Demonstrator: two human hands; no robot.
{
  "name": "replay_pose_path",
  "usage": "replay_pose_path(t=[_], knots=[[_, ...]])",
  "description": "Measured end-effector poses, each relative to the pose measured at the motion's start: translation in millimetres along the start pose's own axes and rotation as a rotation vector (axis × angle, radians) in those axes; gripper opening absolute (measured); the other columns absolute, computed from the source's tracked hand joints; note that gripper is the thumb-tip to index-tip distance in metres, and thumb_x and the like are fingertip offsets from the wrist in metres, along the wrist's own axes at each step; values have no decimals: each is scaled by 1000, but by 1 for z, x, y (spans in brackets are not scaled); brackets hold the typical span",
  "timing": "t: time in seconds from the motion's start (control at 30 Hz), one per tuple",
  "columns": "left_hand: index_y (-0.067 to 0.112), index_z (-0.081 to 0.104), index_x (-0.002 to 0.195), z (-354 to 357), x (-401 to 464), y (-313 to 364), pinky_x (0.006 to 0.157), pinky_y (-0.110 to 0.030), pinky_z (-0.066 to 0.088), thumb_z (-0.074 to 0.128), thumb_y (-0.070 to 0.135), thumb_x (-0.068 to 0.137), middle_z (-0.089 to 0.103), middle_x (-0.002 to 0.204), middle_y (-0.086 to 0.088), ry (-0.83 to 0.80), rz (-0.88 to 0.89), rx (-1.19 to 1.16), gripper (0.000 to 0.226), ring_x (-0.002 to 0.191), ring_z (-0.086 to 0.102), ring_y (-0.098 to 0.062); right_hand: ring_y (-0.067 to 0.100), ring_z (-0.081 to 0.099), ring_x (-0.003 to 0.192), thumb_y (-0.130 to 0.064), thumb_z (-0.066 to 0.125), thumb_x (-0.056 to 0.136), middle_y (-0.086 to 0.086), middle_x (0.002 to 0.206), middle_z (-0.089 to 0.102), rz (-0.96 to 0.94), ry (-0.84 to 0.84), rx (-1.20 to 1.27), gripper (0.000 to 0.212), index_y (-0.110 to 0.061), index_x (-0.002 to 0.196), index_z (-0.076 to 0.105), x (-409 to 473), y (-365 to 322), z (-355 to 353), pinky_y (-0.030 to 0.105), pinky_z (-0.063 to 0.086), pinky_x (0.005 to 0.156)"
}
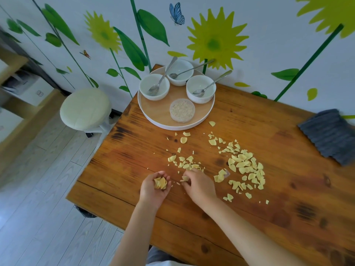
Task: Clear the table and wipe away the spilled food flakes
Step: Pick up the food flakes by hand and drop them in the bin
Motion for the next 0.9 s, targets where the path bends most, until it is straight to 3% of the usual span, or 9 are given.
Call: replay_pose_path(t=[0.1,0.2,0.3,0.37,0.47,0.57,0.7,0.83,0.9], knots=[[4,60,84,8,0,-2,72,-31,48,35,15,95,58,86,-9,-50,-11,-26,30,79,56,-18,8,53,79,-26,59,87,-11,87,56,-28,64,185,7,-20,89,62,4,-13,-17,24,46,67],[7,62,104,13,2,-3,81,-18,44,42,22,94,55,113,-8,-10,-44,-158,27,91,54,1,9,56,81,-24,61,84,-8,93,62,-132,-82,208,9,-22,93,63,12,-34,-23,27,51,72],[4,61,88,21,0,-3,73,-32,48,35,19,96,60,91,-13,-80,-28,-66,32,80,58,-20,9,56,82,-20,56,88,-7,96,62,-60,-48,185,14,-20,100,62,30,-25,-32,27,51,71],[2,59,81,22,4,0,67,-30,48,37,12,95,58,75,-9,-56,-23,-61,28,70,56,-19,10,54,86,-18,53,90,-5,98,60,-17,0,155,15,-19,102,61,42,-16,-35,27,49,72],[3,59,79,20,3,6,61,-27,46,40,8,93,56,66,-7,-21,-5,-63,24,64,54,-17,11,50,84,-20,55,90,-4,100,55,-44,-67,57,21,-21,111,58,60,-16,-27,27,44,68],[3,57,79,12,6,14,63,-27,46,39,8,93,56,66,-7,0,25,-97,23,65,53,-17,18,56,88,-22,55,90,-2,106,52,-70,-138,-48,20,-22,110,55,74,-23,-12,29,43,67],[4,60,82,2,10,26,66,-29,48,39,6,91,61,68,-7,10,56,-139,23,69,56,-18,15,53,81,-24,55,90,-2,98,56,-39,-89,-39,9,-17,96,55,77,-26,-3,27,39,64],[3,62,92,0,20,34,76,-32,50,35,11,93,62,86,-10,14,63,-163,28,78,59,-20,10,49,71,-26,62,85,-9,75,51,-13,-17,215,9,-18,87,58,70,-31,-13,23,38,59],[4,61,100,6,23,34,81,-35,48,32,19,95,62,95,-11,-36,44,-168,33,86,59,-21,10,53,69,-25,67,80,-5,74,58,-65,-139,382,11,-19,83,60,63,-45,-19,23,43,61]])
Point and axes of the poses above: each hand's wrist, its own x-axis towards the middle knuckle, its own z-axis out of the palm, y = z × x, the point moved 5 cm from there along x, towards the middle knuckle
